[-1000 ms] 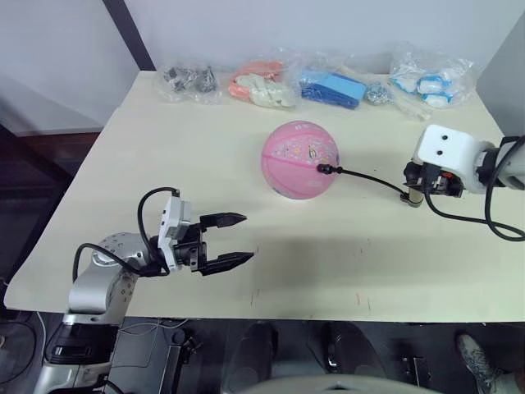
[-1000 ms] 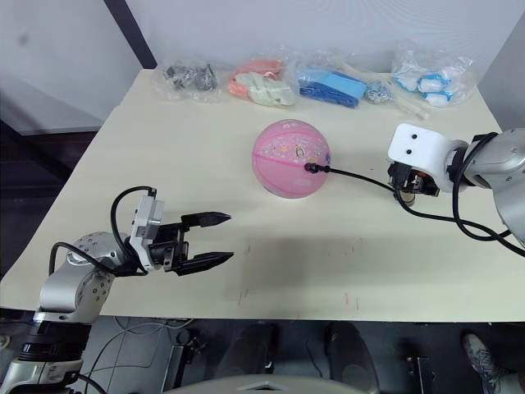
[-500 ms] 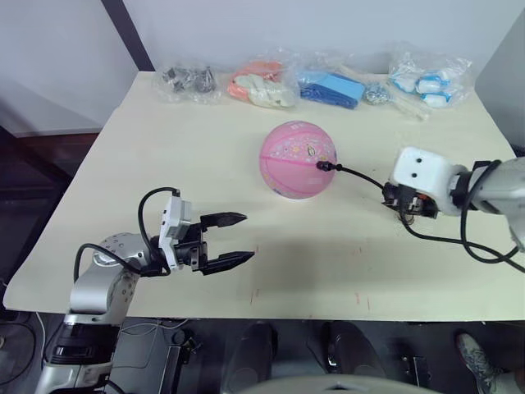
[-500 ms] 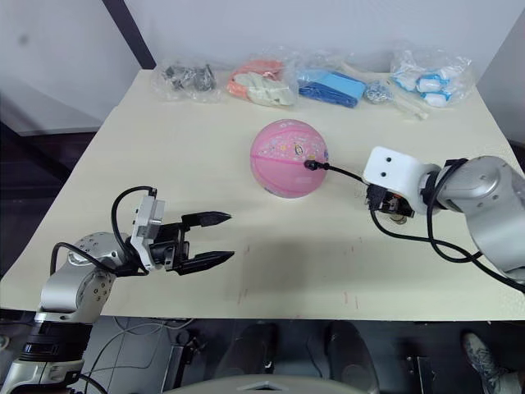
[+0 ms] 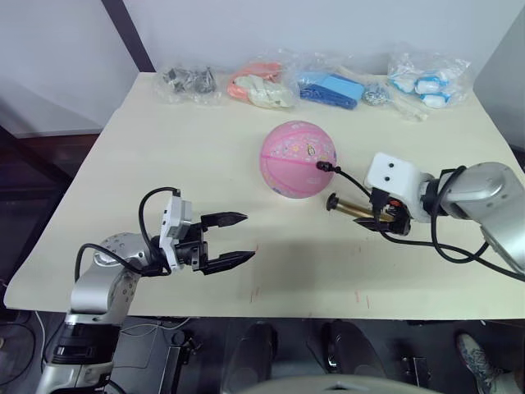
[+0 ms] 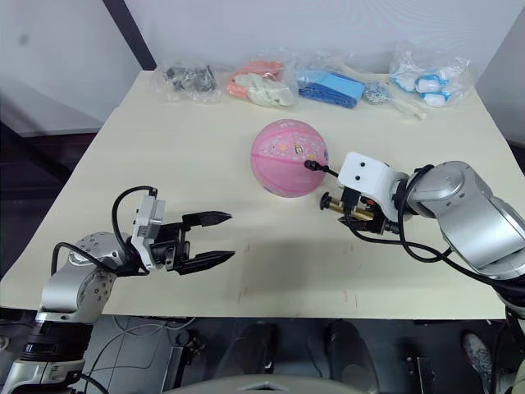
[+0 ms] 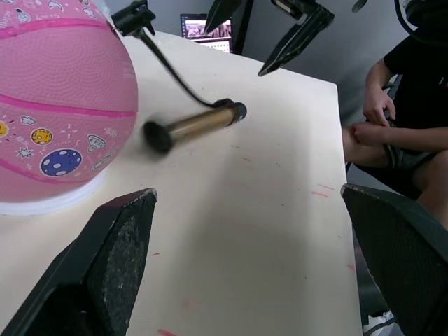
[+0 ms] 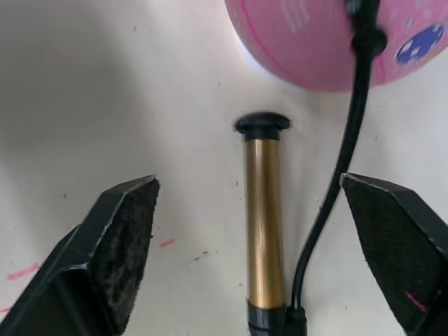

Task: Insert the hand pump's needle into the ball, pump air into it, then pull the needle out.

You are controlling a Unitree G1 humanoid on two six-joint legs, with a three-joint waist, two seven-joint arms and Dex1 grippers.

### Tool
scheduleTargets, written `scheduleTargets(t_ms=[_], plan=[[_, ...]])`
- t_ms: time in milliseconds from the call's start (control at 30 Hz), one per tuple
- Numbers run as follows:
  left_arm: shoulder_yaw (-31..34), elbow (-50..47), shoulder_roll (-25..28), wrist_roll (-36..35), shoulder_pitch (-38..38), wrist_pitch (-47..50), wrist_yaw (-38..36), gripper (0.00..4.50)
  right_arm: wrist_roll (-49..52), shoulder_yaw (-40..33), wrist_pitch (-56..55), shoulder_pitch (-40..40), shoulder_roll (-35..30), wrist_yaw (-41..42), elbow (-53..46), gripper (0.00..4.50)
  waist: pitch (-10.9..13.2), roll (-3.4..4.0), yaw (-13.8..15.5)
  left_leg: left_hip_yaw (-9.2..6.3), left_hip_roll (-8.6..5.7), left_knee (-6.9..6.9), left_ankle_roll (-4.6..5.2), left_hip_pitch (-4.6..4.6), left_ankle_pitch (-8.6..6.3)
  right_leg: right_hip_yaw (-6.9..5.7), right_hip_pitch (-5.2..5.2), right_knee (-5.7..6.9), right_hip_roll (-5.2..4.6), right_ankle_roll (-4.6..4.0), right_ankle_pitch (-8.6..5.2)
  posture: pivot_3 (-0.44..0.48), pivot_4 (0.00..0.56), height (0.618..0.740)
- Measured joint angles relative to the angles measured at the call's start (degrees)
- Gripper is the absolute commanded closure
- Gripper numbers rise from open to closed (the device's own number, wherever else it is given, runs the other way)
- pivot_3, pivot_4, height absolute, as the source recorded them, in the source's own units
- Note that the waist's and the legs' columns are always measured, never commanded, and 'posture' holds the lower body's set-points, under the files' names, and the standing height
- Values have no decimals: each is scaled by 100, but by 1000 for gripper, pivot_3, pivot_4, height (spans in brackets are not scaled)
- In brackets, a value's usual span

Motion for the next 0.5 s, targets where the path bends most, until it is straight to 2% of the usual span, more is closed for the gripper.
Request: scheduleTargets(t_ms=[200,233,400,500], plan=[[0,0,-31,-3,-30,7,20,0,505,-934,-218,306,242,28,-19,129,0,0,7,-1,0,25,4,-1,-2,-2,3,18,5,-1,1,0,150,740],[17,0,-26,-10,-39,38,77,0,625,-1389,-530,669,372,-6,-43,129,0,-1,16,-3,0,31,4,-1,-2,-3,6,20,5,-1,1,0,150,740],[92,-1,-22,-117,-166,233,230,0,877,-2109,-894,1242,723,-267,-308,129,-1,-2,10,-5,2,37,4,0,-2,-3,6,26,12,-3,3,0,150,740],[269,-2,15,-224,-271,362,363,0,1367,-2757,-1112,1789,1017,-289,-657,129,-1,-1,10,-7,4,36,4,-2,-2,-3,6,26,14,-4,3,0,150,740]])
